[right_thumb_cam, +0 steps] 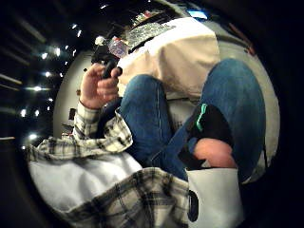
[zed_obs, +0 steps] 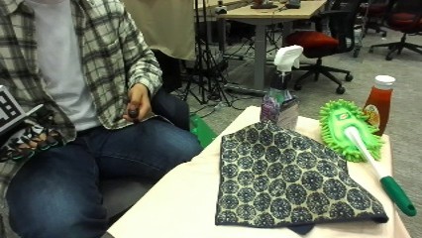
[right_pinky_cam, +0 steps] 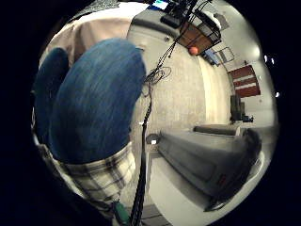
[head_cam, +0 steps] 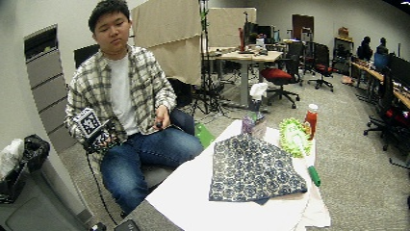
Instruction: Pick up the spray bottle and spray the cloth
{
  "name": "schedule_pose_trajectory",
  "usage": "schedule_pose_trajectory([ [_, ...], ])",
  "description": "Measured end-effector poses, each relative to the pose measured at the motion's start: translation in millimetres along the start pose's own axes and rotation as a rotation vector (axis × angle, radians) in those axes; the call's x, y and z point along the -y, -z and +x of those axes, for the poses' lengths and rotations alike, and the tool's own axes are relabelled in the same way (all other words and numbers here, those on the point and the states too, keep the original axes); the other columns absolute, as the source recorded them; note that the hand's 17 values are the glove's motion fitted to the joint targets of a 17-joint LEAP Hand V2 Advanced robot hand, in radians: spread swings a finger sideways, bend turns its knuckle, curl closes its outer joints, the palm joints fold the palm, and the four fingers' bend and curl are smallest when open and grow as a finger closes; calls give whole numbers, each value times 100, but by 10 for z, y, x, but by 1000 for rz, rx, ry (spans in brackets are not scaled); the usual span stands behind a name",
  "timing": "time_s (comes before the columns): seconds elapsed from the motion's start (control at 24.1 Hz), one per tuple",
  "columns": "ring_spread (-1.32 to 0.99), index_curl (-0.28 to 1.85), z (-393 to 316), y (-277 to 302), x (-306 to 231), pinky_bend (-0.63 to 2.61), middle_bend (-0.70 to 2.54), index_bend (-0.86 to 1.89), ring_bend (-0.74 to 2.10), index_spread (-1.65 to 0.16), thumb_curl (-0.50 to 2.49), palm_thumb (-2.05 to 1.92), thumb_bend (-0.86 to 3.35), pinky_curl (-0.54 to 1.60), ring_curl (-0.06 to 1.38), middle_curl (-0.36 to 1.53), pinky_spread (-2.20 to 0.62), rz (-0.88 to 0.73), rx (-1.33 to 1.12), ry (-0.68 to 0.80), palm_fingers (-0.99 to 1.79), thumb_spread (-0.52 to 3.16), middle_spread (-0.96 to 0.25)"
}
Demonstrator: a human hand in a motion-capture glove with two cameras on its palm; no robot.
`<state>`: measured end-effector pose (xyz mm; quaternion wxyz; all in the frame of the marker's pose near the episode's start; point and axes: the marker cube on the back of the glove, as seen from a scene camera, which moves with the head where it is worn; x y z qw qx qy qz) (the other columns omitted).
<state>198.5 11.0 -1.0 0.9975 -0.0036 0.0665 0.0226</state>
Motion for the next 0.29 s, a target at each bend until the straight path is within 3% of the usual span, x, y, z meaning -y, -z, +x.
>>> schedule_pose_trajectory([
  [0.29,8,38,-239,-473,-690,20,16,19,19,-29,60,78,1,32,30,32,15,-102,57,-22,9,118,-3],
])
